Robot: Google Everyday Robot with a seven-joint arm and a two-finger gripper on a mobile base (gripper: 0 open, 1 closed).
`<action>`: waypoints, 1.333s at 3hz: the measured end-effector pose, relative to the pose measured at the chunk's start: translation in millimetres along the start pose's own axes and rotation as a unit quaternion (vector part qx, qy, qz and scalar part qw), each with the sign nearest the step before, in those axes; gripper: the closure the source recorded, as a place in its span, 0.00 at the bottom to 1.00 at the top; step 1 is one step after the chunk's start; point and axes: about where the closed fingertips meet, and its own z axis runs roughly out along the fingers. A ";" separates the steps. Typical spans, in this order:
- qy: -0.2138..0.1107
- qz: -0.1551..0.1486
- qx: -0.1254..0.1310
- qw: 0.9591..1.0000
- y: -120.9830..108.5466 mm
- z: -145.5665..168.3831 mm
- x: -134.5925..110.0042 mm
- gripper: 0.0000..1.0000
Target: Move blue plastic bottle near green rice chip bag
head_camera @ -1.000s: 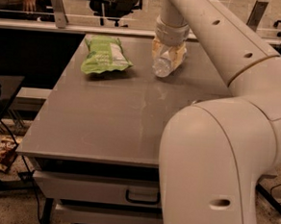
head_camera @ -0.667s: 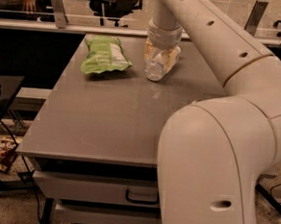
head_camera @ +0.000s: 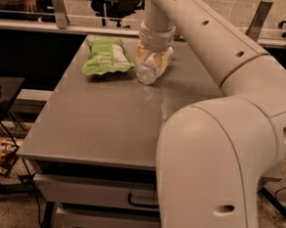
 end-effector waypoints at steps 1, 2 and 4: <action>-0.006 0.000 0.005 1.000 -7.7 -1.2 -5.9 0.85; -0.006 0.000 0.009 1.000 -11.3 1.6 -5.5 0.61; -0.004 -0.001 0.013 1.000 -14.7 6.3 -4.1 0.15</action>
Offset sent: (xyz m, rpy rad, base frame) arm -0.0018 0.0100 0.0019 0.0163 0.0061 0.0039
